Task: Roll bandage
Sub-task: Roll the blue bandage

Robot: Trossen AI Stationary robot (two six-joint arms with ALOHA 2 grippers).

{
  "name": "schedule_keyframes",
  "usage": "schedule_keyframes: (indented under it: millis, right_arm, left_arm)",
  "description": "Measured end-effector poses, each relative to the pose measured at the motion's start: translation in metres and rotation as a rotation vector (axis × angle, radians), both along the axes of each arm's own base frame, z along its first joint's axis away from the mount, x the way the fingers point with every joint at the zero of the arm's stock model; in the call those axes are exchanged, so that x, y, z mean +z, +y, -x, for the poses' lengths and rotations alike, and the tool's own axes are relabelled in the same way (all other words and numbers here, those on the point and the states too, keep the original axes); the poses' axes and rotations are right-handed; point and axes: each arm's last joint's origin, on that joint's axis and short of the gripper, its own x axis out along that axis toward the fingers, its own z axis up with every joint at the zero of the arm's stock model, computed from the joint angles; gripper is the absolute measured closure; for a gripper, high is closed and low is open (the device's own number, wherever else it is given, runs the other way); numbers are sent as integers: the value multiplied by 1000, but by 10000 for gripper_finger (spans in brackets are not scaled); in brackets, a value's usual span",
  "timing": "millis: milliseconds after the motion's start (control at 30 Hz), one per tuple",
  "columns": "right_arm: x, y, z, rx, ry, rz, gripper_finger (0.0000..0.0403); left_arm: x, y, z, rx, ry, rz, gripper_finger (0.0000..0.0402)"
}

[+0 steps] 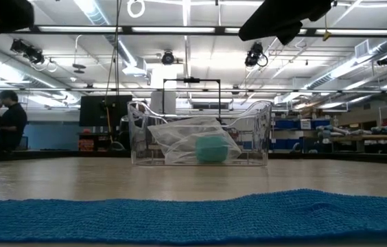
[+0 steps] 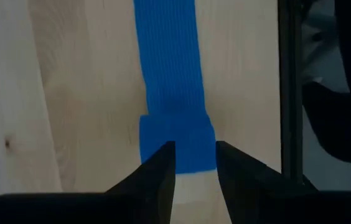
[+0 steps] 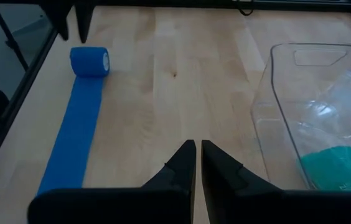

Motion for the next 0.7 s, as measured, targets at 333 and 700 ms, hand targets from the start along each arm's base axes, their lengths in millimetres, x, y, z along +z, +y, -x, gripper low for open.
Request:
schedule_keyframes:
  millis: [333, 700]
  right_arm:
    - [-17, -1, 5, -7, -17, -23, 380]
    - [-18, -1, 5, -9, -27, -32, 380]
  left_arm:
    - [-10, -11, 8, -32, 6, -49, 280]
    - [-26, -11, 1, -110, 5, -124, 280]
